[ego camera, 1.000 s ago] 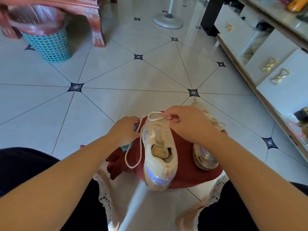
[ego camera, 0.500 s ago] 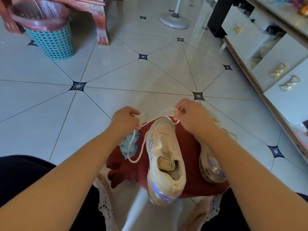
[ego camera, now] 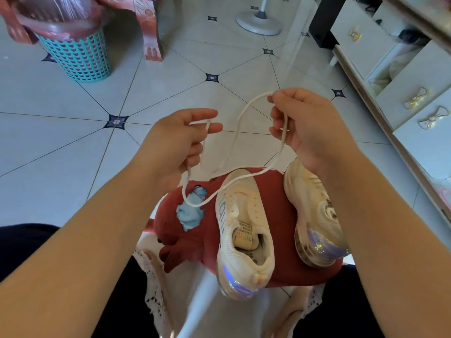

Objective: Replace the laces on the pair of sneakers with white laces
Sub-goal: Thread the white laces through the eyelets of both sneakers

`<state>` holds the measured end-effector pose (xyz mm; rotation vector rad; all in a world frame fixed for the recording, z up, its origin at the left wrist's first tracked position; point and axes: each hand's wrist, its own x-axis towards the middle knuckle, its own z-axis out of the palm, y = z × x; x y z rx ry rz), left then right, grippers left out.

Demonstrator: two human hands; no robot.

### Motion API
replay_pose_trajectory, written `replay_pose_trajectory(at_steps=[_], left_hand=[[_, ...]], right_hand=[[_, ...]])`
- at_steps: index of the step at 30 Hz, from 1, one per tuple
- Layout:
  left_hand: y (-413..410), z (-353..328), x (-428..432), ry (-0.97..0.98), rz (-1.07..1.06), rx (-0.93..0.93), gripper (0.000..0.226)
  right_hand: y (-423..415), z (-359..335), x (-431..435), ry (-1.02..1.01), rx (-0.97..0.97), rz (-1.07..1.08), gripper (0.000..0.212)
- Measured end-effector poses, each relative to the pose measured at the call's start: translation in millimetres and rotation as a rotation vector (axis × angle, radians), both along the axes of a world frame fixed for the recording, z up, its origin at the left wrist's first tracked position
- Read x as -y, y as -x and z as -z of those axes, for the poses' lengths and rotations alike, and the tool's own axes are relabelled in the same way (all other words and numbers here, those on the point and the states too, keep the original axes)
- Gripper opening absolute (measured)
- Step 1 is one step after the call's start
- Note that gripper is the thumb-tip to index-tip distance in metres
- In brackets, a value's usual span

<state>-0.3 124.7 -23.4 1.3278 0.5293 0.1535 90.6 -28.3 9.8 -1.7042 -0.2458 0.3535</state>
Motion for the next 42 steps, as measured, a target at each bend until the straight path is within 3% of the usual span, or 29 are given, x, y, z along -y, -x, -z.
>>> replay_pose_trajectory(at_steps=[3,6,9,12,13,17,21,24,26,28,31,33,38,42], left_hand=[[2.2,-1.7,-0.7,-0.095,0.025,-0.012,0.033],[3.2,6.9,7.6,-0.341,0.170,-0.107,0.022],[1.2,22.1,22.7,-0.601,0.333,-0.180,0.051],[-3.4,30.0,30.6,-0.837,0.324,-0.161,0.023],[-5.8,33.0,29.4,-0.894,0.300,-0.193,0.017],[-9.1,35.5,18.2,-1.032,0.327,-0.368,0.033],[-6.4,28.8,14.3,-0.881,0.216,-0.223,0.019],[-3.3,23.4,18.3,-0.449,0.201,-0.131,0.019],[-3.6,22.0,20.4,-0.264,0.200,-0.081,0.022],[-6.5,21.4,22.9,-0.132,0.186,-0.039,0.024],[-12.2,23.4,28.5,0.078,0.144,-0.035,0.030],[-14.6,25.4,32.3,0.112,0.159,-0.076,0.029],[-17.3,26.4,37.6,0.159,0.200,-0.139,0.024],[-16.6,28.0,39.4,0.137,0.212,-0.176,0.018]], right_hand=[[0.9,-1.1,3.1,-0.046,-0.095,-0.056,0.013],[5.0,-1.9,10.4,0.004,-0.142,-0.186,0.017],[8.5,-2.2,17.0,0.007,-0.181,-0.296,0.019],[9.7,-4.8,22.0,-0.052,-0.239,-0.356,0.022],[9.2,-5.3,23.7,-0.047,-0.231,-0.335,0.023],[-0.4,-3.0,31.7,0.205,0.022,-0.077,0.016],[-9.9,0.4,38.1,0.375,0.197,0.108,0.015],[-14.2,7.8,39.4,0.640,0.421,0.170,0.013],[-11.8,15.2,37.2,0.862,0.586,0.118,0.017],[-3.6,23.2,30.2,0.921,0.623,-0.033,0.019],[15.5,30.1,16.8,0.793,0.385,-0.310,0.007],[22.9,31.4,13.0,0.645,0.165,-0.379,0.006],[24.8,39.3,9.9,0.277,-0.218,-0.357,0.013],[25.7,44.2,12.7,0.207,-0.321,-0.281,0.008]])
